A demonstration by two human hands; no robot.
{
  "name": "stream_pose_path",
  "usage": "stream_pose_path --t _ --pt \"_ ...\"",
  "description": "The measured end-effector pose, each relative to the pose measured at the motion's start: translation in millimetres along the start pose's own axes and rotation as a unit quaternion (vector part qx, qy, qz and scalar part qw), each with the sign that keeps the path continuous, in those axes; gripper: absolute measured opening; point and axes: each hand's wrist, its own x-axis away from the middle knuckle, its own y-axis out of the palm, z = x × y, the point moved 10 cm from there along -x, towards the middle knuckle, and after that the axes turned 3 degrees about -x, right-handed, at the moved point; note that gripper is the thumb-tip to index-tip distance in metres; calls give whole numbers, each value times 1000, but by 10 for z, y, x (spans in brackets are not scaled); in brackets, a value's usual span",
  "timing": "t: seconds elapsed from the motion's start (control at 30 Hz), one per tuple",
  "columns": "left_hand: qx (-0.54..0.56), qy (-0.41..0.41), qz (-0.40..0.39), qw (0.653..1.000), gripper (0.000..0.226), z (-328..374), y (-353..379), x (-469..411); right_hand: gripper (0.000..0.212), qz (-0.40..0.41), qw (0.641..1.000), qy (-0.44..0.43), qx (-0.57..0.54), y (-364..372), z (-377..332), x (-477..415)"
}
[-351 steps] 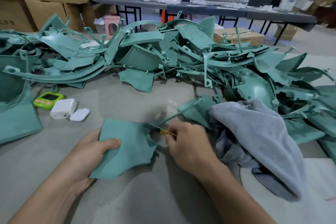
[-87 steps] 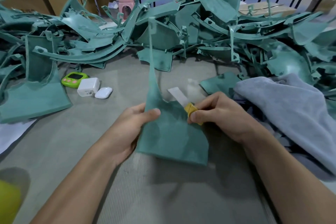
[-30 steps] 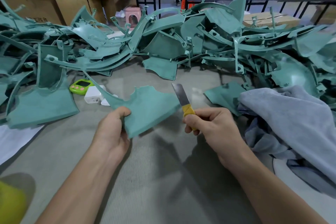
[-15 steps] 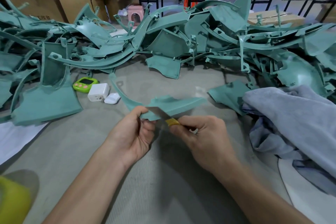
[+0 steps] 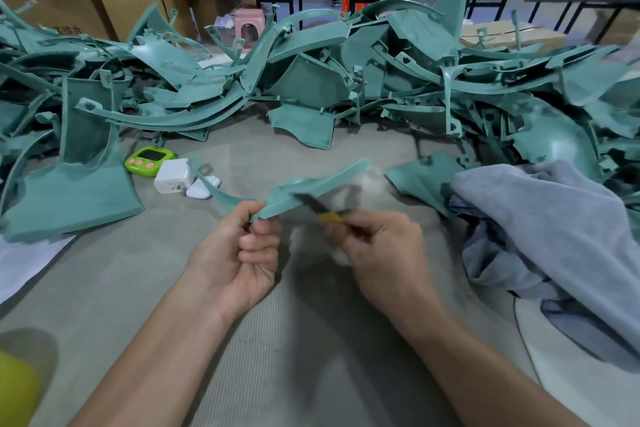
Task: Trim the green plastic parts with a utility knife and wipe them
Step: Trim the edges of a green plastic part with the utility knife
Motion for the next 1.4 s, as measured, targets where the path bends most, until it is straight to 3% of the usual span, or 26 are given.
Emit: stream_pose_path --t 0.07,0.13,0.2,0.3,0.37,0.53,0.63,0.73,0.8,0.93,1.1,1.17,1.23,1.27,1.33,1.4 --pt "4 5 -2 1000 53 36 -33 0 17 90 994 60 -16 -315 171 -87" --pt "3 12 7 1000 56 64 -62 -4 25 130 988 77 -35 -496 231 -121" --pt "-6 13 17 1000 53 59 -62 -8 18 87 994 18 -65 -401 54 -91" --pt "-5 2 9 1000 43 7 -15 4 10 -51 994 -66 -65 59 -273 108" --pt "-5 -3 -3 1000 43 -4 12 10 16 -58 996 -68 -9 160 -278 126" --pt "-6 25 21 999 43 99 -50 28 24 112 983 138 54 -454 238 -47" --pt "-47 37 37 998 31 125 -52 53 26 107 993 54 -12 -484 61 -66" --pt "-91 50 65 992 25 128 -89 53 21 -8 997 -64 -45 -136 -273 59" --pt "-105 50 71 991 25 111 -99 46 24 -56 996 -70 10 38 -259 89" --pt "-139 53 93 984 20 138 -158 43 20 77 992 62 79 -392 94 -91" --pt "-289 103 134 942 30 237 -266 62 20 124 971 163 -127 -617 282 -83" --pt "-345 102 139 923 24 212 -284 58 20 93 931 239 -258 -465 378 -39" --pt "-388 88 130 908 7 176 -258 55 17 12 881 314 -355 -205 396 38" --pt "-405 78 120 903 19 146 -234 56 17 -31 872 327 -362 -107 366 71" --pt "-416 76 101 901 39 114 -192 66 22 -85 886 309 -334 -10 310 86" --pt "-398 92 94 908 20 125 -140 78 25 -103 896 293 -318 27 278 83"
